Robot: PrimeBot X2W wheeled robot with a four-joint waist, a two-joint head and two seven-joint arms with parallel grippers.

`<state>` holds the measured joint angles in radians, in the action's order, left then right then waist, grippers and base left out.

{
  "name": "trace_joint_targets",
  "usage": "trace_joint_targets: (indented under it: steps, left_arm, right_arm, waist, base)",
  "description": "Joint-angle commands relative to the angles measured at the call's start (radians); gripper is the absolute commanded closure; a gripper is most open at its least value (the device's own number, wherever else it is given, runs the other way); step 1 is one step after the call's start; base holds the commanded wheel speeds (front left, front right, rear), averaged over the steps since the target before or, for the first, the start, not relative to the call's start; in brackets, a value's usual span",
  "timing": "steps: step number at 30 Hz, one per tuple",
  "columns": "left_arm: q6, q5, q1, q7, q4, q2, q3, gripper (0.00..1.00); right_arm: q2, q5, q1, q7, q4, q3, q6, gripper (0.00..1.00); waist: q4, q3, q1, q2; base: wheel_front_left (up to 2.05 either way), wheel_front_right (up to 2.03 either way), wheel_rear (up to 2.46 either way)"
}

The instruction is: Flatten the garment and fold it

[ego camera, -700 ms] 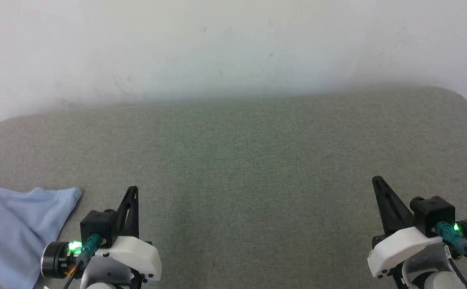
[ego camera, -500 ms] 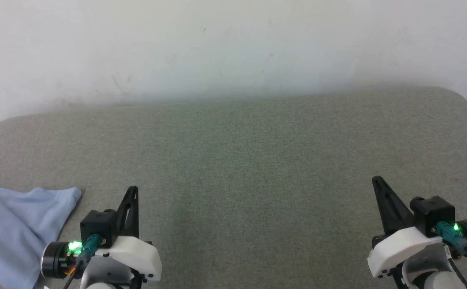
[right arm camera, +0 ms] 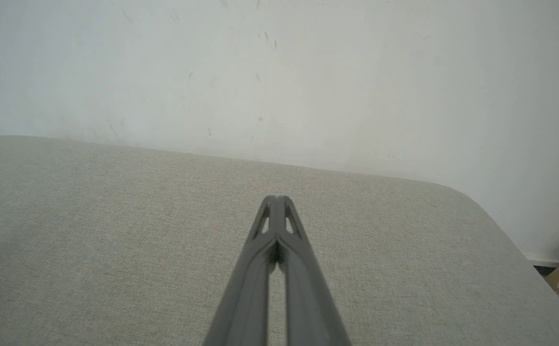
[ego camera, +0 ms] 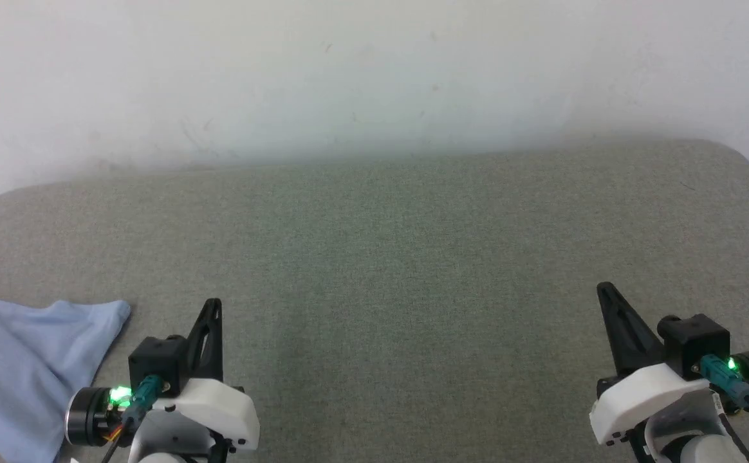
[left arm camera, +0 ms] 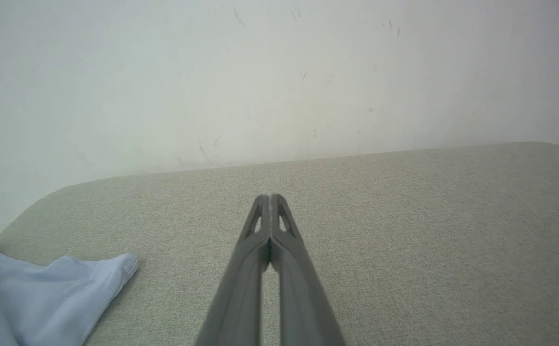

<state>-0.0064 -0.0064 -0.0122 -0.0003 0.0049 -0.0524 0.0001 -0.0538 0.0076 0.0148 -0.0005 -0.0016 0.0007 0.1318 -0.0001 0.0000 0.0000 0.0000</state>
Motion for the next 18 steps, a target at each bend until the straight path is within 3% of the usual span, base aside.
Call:
trace_joint_targets:
  steps: [1, 7, 8, 18]
  left_arm:
    - [0.006, 0.006, 0.012, 0.0, -0.005, 0.002, 0.0, 1.0]
    - [0.006, 0.006, 0.012, 0.0, -0.005, 0.002, 0.0, 1.0]
    - [0.0, 0.0, 0.0, 0.0, 0.0, 0.0, 0.0, 0.0]
    - [-0.002, -0.018, 0.002, -0.015, 0.005, 0.0, -0.007, 0.0]
  right_arm:
    - [0.004, -0.008, -0.015, 0.0, 0.002, -0.001, -0.001, 1.0]
    - [0.004, -0.008, -0.015, 0.0, 0.002, -0.001, -0.001, 1.0]
    - [0.0, 0.0, 0.0, 0.0, 0.0, 0.0, 0.0, 0.0]
    - [0.0, 0.01, 0.003, -0.014, 0.006, -0.003, 0.0, 0.0]
  waist:
    - [0.0, 0.0, 0.0, 0.0]
    - [0.0, 0.0, 0.0, 0.0]
    - [0.0, 0.0, 0.0, 0.0]
    - [-0.001, 0.0, 0.0, 0.0]
  base:
    - [0.0, 0.0, 0.0]
    - [0.0, 0.0, 0.0]
    - [0.0, 0.0, 0.0]
    - [0.0, 0.0, 0.0]
